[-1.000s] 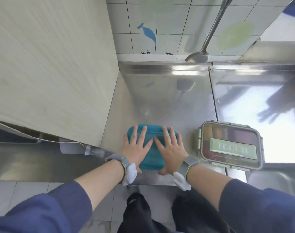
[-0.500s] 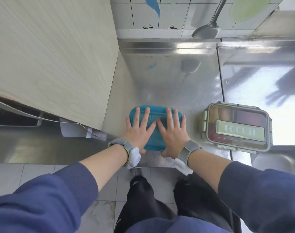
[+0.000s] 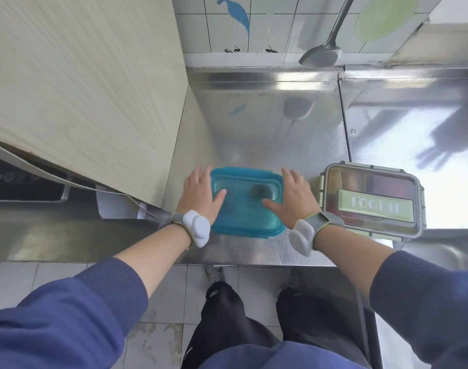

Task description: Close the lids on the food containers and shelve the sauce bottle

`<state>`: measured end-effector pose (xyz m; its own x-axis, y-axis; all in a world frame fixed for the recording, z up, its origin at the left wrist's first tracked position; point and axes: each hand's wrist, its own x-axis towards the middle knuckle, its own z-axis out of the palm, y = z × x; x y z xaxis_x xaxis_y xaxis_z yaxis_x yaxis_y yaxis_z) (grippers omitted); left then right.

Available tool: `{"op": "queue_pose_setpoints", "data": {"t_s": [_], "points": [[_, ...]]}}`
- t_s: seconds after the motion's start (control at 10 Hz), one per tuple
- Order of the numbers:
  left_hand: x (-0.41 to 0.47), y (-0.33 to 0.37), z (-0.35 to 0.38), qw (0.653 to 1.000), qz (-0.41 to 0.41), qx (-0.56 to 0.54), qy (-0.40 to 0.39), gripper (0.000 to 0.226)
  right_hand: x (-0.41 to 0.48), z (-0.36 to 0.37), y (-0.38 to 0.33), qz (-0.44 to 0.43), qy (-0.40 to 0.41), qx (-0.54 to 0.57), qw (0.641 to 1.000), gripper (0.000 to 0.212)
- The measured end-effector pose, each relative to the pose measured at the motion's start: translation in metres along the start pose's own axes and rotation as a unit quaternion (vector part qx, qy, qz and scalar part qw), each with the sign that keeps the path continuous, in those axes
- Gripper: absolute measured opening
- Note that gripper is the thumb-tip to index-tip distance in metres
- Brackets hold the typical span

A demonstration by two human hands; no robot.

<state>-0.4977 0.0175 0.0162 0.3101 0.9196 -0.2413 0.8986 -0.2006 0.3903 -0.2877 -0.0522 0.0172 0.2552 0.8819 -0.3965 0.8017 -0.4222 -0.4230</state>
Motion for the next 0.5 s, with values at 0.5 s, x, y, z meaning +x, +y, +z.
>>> {"op": "queue_pose_setpoints", "data": {"t_s": [0.5], "points": [[0.037, 0.025, -0.033, 0.972, -0.171, 0.01, -0.161, 0.012, 0.031, -0.039, -0.003, 0.151, -0.13, 0.027, 0.98, 0.033]]}}
